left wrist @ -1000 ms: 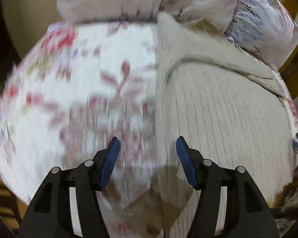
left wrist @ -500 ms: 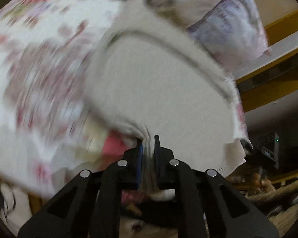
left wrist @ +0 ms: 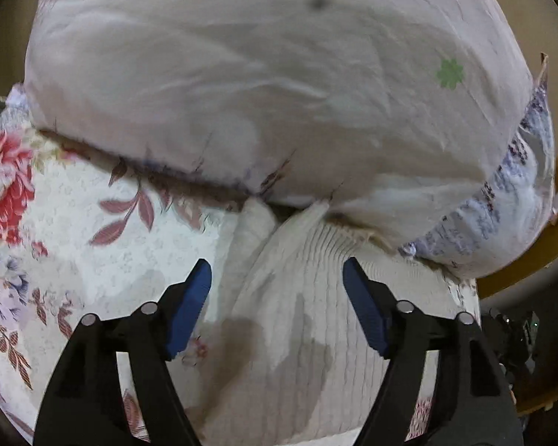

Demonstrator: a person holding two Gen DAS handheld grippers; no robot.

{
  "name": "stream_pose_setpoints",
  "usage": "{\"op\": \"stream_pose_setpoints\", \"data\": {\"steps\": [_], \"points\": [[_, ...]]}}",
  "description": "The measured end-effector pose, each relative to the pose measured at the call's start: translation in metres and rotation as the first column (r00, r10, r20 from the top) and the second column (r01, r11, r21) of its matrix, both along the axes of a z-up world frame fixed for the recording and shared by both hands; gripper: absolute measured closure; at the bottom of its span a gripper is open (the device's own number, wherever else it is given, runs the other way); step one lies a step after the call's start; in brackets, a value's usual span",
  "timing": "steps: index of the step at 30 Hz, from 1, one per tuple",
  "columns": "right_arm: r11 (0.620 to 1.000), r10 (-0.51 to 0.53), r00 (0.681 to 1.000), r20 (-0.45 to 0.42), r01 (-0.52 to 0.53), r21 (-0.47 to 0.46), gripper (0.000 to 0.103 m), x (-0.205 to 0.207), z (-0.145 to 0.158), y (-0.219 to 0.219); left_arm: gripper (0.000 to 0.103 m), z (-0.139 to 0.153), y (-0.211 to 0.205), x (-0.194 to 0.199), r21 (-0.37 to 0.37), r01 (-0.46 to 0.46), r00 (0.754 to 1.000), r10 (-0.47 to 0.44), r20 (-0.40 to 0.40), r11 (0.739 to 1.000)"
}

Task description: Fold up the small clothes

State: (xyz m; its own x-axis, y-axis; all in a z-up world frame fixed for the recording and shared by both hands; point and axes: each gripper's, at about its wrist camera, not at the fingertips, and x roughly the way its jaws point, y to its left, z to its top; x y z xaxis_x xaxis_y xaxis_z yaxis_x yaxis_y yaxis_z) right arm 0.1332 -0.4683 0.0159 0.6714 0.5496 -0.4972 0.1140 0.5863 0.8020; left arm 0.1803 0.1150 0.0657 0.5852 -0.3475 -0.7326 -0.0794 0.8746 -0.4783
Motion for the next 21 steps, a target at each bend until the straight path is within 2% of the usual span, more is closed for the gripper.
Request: {"op": "stream_pose_setpoints", "data": {"steps": [1, 2, 4, 5, 6, 7, 8, 9, 11, 13, 16, 19, 21], "points": [[0.998, -0.002, 1.0, 0.004, 0.003, -0.059, 0.012, -0.009, 0.001, -0.002, 0.03, -0.005, 0.003, -0.003, 0.001, 0.005, 1.0, -0.005, -0.017, 1.0], [0.997, -0.01, 1.0, -0.001, 0.01, -0.079, 0.012, -0.016, -0.002, -0.006, 0.031, -0.017, 0.006, -0.005, -0.017, 0.017, 0.998, -0.018, -0.056, 1.0], [0.999, -0.029, 0.999, -0.029, 0.028, -0.042, 0.012, -0.023, -0.013, -0.015, 0.032, -0.036, 0.007, -0.005, -0.058, 0.025, 0.993, -0.032, -0.113, 0.998], [0.999, -0.045, 0.998, -0.047, 0.044, -0.021, 0.012, -0.027, -0.018, -0.021, 0.038, -0.042, 0.003, 0.002, -0.07, 0.026, 0.99, -0.035, -0.133, 0.997], [0.999, -0.05, 0.997, -0.055, 0.05, -0.014, 0.012, -0.029, -0.021, -0.024, 0.052, -0.051, -0.001, 0.002, -0.09, 0.029, 0.987, -0.043, -0.153, 0.996], [0.999, -0.051, 0.997, -0.063, 0.051, -0.002, 0.012, -0.032, -0.025, -0.027, 0.052, -0.054, -0.005, 0.001, -0.086, 0.02, 0.991, -0.031, -0.132, 0.996], [0.999, -0.047, 0.997, -0.065, 0.048, 0.002, 0.012, -0.031, -0.027, -0.028, 0.07, -0.054, -0.009, 0.007, -0.092, 0.023, 0.993, -0.034, -0.117, 0.996], [0.999, -0.036, 0.997, -0.066, 0.036, 0.003, 0.012, -0.032, -0.028, -0.029, 0.083, -0.058, -0.015, 0.011, -0.123, 0.028, 0.989, -0.045, -0.138, 0.992], [1.0, -0.016, 0.998, -0.065, 0.016, 0.0, 0.012, -0.031, -0.023, -0.028, 0.088, -0.059, -0.017, 0.01, -0.172, -0.019, 0.989, -0.006, -0.145, 0.985], [1.0, 0.004, 0.998, -0.059, -0.004, 0.002, 0.012, -0.032, -0.02, -0.03, 0.089, -0.045, -0.024, 0.002, -0.249, -0.031, 0.994, 0.003, -0.112, 0.968], [1.0, 0.01, 0.999, -0.036, -0.01, -0.015, 0.012, -0.039, -0.013, -0.049, 0.09, -0.008, -0.058, -0.007, -0.333, 0.03, 0.999, -0.033, -0.005, 0.943], [0.999, -0.007, 1.0, -0.012, 0.006, -0.035, 0.012, -0.04, -0.002, -0.066, 0.09, 0.035, -0.137, -0.004, -0.438, 0.184, 0.982, -0.148, 0.114, 0.88], [0.999, -0.025, 1.0, 0.0, 0.025, -0.048, 0.012, -0.04, 0.003, -0.082, 0.09, 0.045, -0.189, 0.002, -0.48, 0.269, 0.963, -0.226, 0.146, 0.835]]}}
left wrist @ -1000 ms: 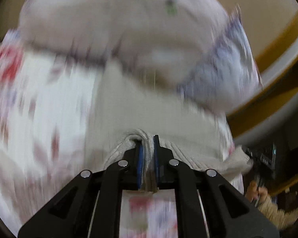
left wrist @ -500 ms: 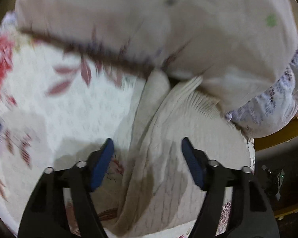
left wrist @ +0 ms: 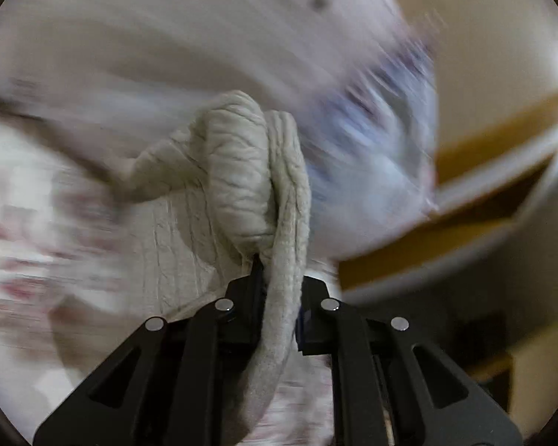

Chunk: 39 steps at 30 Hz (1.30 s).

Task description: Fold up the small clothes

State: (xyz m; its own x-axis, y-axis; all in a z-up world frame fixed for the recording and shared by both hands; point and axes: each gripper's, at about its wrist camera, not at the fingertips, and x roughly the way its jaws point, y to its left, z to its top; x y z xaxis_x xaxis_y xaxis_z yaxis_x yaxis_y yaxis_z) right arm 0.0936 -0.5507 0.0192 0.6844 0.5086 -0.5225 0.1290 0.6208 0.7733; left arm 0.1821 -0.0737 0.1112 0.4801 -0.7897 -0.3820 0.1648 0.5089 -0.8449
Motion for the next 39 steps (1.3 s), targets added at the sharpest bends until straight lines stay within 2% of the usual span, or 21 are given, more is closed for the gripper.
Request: {"op": "stream_pose_setpoints", "data": {"steps": [2, 4, 5, 7, 8, 9, 10, 12, 15, 18, 19, 21, 22, 23, 26, 28, 33, 34, 36, 38, 39], "points": [[1.0, -0.014, 1.0, 0.004, 0.014, -0.003, 0.012, 0.004, 0.004, -0.01, 0.086, -0.002, -0.071, 0.008, -0.004, 0.103, 0.995, -0.103, 0.002, 0.995], [1.0, -0.008, 1.0, -0.007, 0.008, -0.012, 0.011, 0.011, 0.004, -0.017, 0.078, -0.015, -0.124, 0.015, -0.013, 0.208, 0.977, -0.209, -0.047, 0.978], [1.0, 0.001, 1.0, -0.023, -0.001, -0.005, 0.01, 0.016, 0.002, -0.019, 0.076, -0.024, -0.141, 0.016, -0.048, 0.235, 0.967, -0.238, -0.093, 0.971], [0.999, 0.028, 0.998, -0.059, -0.026, 0.041, 0.007, 0.025, -0.007, -0.026, 0.057, -0.029, -0.134, 0.011, -0.071, 0.187, 0.976, -0.193, -0.099, 0.98], [0.998, 0.04, 0.997, -0.069, -0.036, 0.051, 0.005, 0.027, -0.01, -0.027, 0.039, -0.028, -0.122, 0.01, -0.043, 0.14, 0.986, -0.143, -0.084, 0.989], [0.997, 0.054, 0.996, -0.074, -0.05, 0.058, 0.003, 0.029, -0.012, -0.029, 0.031, -0.025, -0.105, 0.007, 0.017, 0.069, 0.996, -0.068, -0.062, 0.997], [0.995, 0.077, 0.993, -0.089, -0.071, 0.069, 0.002, 0.033, -0.017, -0.028, 0.03, -0.023, -0.091, 0.007, 0.089, 0.012, 0.999, -0.008, -0.045, 0.996], [0.988, 0.131, 0.984, -0.118, -0.12, 0.093, 0.002, 0.043, -0.026, -0.021, 0.026, -0.031, -0.068, 0.009, 0.263, -0.052, 0.995, 0.073, -0.071, 0.964], [0.978, 0.201, 0.968, -0.152, -0.189, 0.091, 0.002, 0.057, -0.036, -0.005, 0.025, -0.063, -0.067, 0.014, 0.378, 0.044, 0.98, 0.032, -0.194, 0.925], [0.97, 0.242, 0.961, -0.135, -0.233, 0.073, 0.003, 0.064, -0.039, 0.011, 0.023, -0.087, -0.091, 0.008, 0.425, 0.128, 0.974, -0.032, -0.226, 0.896], [0.964, 0.262, 0.957, -0.127, -0.254, 0.075, 0.024, 0.066, -0.04, 0.018, 0.023, -0.091, -0.099, 0.006, 0.435, 0.121, 0.977, -0.03, -0.212, 0.892], [0.964, 0.267, 0.951, -0.153, -0.264, 0.043, 0.048, 0.067, -0.045, 0.029, 0.023, -0.096, -0.11, 0.008, 0.417, 0.1, 0.979, -0.014, -0.204, 0.904], [0.965, 0.263, 0.955, -0.14, -0.261, 0.03, 0.065, 0.065, -0.043, 0.03, 0.029, -0.098, -0.118, 0.01, 0.38, 0.087, 0.981, -0.012, -0.194, 0.921], [0.964, 0.265, 0.956, -0.128, -0.261, 0.052, 0.065, 0.063, -0.044, 0.031, 0.045, -0.1, -0.123, 0.01, 0.357, 0.096, 0.981, -0.027, -0.192, 0.929], [0.97, 0.232, 0.97, -0.073, -0.225, 0.095, 0.071, 0.05, -0.035, 0.033, 0.067, -0.099, -0.13, 0.004, 0.356, 0.109, 0.987, -0.057, -0.153, 0.928], [0.965, 0.24, 0.97, -0.03, -0.235, 0.117, 0.075, 0.045, -0.023, 0.041, 0.07, -0.089, -0.113, -0.004, 0.316, 0.125, 0.987, -0.085, -0.135, 0.941], [0.931, 0.35, 0.933, 0.082, -0.356, 0.077, 0.078, 0.03, 0.005, 0.092, 0.067, -0.042, -0.058, -0.037, 0.377, 0.091, 0.994, -0.106, 0.019, 0.922], [0.928, 0.363, 0.929, 0.07, -0.367, 0.06, 0.078, 0.032, 0.001, 0.101, 0.065, -0.041, -0.048, -0.033, 0.42, 0.079, 0.995, -0.1, 0.027, 0.904], [0.929, 0.368, 0.929, -0.028, -0.369, -0.025, 0.077, 0.042, -0.015, 0.121, 0.06, -0.051, -0.043, -0.021, 0.583, 0.056, 0.997, -0.078, 0.013, 0.811], [0.919, 0.326, 0.933, -0.153, -0.351, -0.179, 0.061, 0.051, -0.028, 0.139, 0.055, -0.065, -0.042, -0.014, 0.651, 0.064, 0.998, -0.053, -0.037, 0.756], [0.92, 0.278, 0.948, -0.155, -0.309, -0.242, 0.045, 0.048, -0.024, 0.14, 0.052, -0.064, -0.04, -0.015, 0.642, 0.04, 0.999, -0.037, -0.019, 0.766]]}}
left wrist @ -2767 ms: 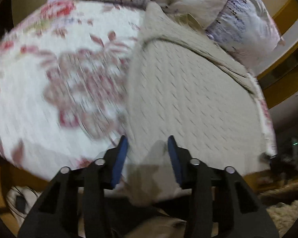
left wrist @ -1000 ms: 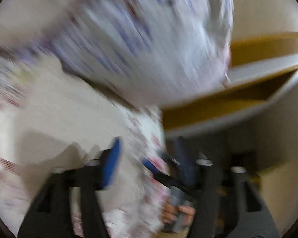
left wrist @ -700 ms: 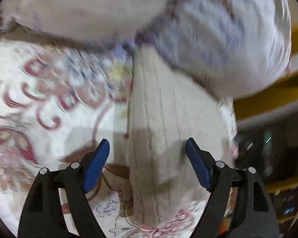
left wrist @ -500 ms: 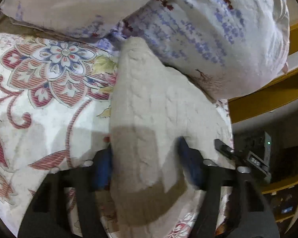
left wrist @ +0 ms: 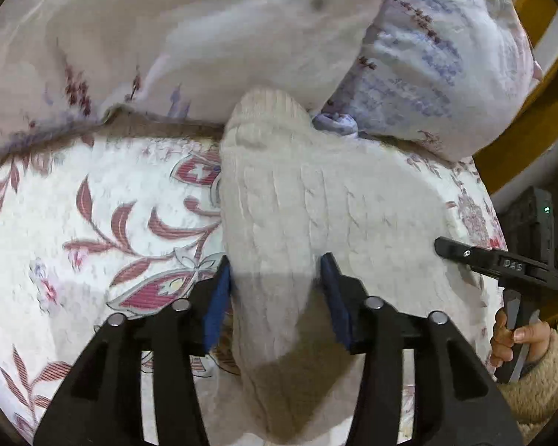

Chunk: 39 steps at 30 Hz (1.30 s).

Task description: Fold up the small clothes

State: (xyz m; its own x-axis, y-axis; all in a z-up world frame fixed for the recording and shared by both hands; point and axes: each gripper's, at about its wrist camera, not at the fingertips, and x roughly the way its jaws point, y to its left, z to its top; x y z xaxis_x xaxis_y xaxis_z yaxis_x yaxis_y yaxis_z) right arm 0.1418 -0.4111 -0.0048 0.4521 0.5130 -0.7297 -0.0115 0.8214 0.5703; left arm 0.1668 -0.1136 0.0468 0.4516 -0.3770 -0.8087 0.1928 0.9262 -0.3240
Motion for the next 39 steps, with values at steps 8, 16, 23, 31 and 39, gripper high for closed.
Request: {"op": "stream_pose_setpoints", "data": {"steps": [8, 16, 23, 31, 39], "points": [[0.998, 0.054, 0.954, 0.296, -0.056, 0.0, 0.016, -0.06, 0.06, 0.023, 0.018, 0.025, 0.04, -0.089, 0.05, -0.095, 0.976, 0.083, 0.203, 0.994], [0.972, 0.041, 0.984, 0.17, 0.0, -0.234, 0.016, -0.039, 0.026, 0.074, 0.006, -0.012, 0.02, -0.121, 0.144, -0.118, 0.981, 0.093, 0.17, 0.983], [0.917, -0.001, 0.955, 0.297, 0.12, -0.38, 0.003, -0.119, 0.031, 0.091, 0.005, -0.036, 0.013, -0.132, 0.214, -0.102, 0.989, 0.076, 0.123, 0.971], [0.863, 0.013, 0.985, 0.175, 0.077, -0.5, 0.001, -0.127, -0.009, 0.114, 0.002, -0.05, 0.007, -0.139, 0.305, -0.092, 0.987, 0.047, 0.151, 0.948], [0.845, 0.01, 0.985, 0.17, 0.083, -0.528, 0.001, -0.129, -0.011, 0.113, 0.002, -0.05, 0.013, -0.143, 0.304, -0.084, 0.988, 0.038, 0.152, 0.949]]}}
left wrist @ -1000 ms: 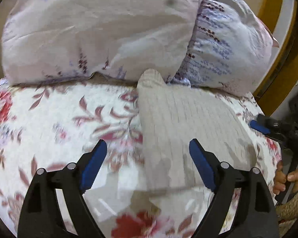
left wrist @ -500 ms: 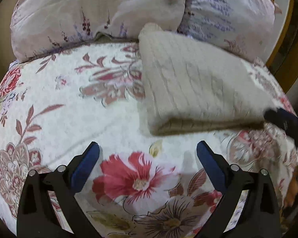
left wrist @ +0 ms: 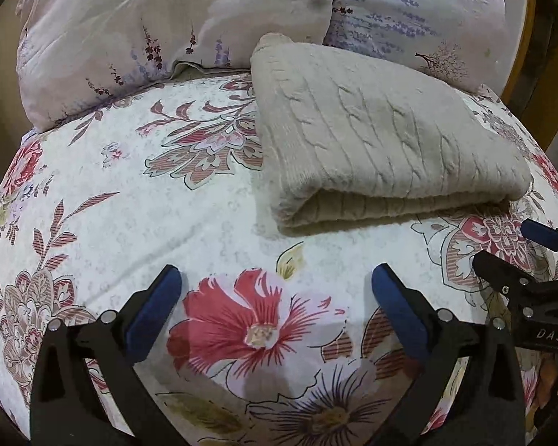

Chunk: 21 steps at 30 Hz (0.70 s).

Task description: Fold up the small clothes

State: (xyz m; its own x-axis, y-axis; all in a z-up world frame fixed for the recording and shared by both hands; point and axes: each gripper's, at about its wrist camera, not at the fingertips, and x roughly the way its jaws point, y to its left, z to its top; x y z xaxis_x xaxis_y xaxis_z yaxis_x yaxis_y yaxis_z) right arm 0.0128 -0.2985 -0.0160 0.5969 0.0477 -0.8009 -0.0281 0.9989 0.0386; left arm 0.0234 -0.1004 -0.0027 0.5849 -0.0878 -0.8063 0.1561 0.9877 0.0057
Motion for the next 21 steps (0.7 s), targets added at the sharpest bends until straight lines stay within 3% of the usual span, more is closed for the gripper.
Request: {"op": "stream_pose_setpoints", "data": {"steps": [21], "points": [[1.0, 0.002, 1.0, 0.0, -0.002, -0.001, 0.001, -0.0005, 0.0007, 0.0003, 0.002, -0.001, -0.0026, 0.0013, 0.001, 0.0, 1.0, 0.0, 0.001, 1.0]]}}
